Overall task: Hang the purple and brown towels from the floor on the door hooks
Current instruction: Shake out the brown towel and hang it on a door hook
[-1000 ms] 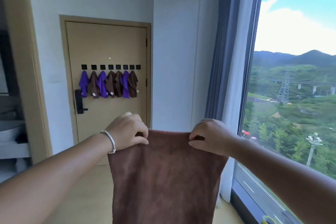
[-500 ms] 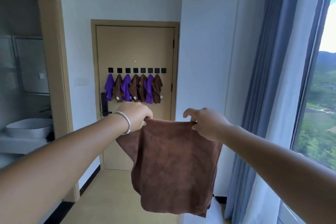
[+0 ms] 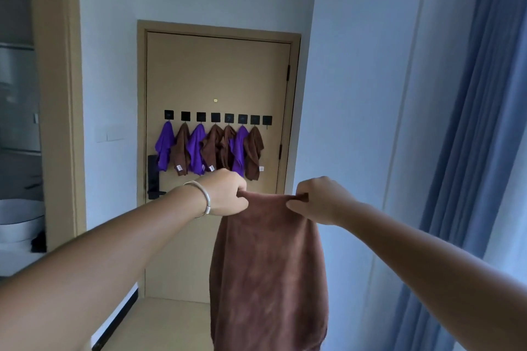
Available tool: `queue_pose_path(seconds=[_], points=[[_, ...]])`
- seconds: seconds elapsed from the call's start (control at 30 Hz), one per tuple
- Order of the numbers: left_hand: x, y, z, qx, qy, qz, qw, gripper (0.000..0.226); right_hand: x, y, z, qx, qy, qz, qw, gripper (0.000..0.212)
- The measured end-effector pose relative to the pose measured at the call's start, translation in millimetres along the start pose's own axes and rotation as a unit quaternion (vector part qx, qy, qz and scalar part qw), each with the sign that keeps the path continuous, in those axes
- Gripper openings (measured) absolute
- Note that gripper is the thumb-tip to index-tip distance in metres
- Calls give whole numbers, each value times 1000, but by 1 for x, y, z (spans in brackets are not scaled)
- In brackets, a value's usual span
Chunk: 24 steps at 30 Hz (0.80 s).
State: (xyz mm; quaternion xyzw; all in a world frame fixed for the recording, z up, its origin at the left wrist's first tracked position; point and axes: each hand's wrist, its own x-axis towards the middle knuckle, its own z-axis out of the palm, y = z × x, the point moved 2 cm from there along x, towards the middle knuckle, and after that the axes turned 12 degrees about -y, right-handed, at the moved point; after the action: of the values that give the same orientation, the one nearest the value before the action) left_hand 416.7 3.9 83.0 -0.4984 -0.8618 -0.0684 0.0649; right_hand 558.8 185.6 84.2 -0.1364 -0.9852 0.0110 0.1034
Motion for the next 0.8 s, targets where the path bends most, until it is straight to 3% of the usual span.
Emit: queue_pose_path(seconds=[0.13,0.23,0.57,0.8], points=[[52,-51,-1,-8,30,2,1000,40,74,-6,7,-37,12,3,999,31],[90,-79,3,1,42,8,999,41,121,-9,16,-80,27,12,996,25],[213,-145,37,-55,67,-20,996,19,271,33,64,86,16,39,995,28],[329,-180,44,-49,10,-16,999,8,388,90,80,119,42,0,992,22]])
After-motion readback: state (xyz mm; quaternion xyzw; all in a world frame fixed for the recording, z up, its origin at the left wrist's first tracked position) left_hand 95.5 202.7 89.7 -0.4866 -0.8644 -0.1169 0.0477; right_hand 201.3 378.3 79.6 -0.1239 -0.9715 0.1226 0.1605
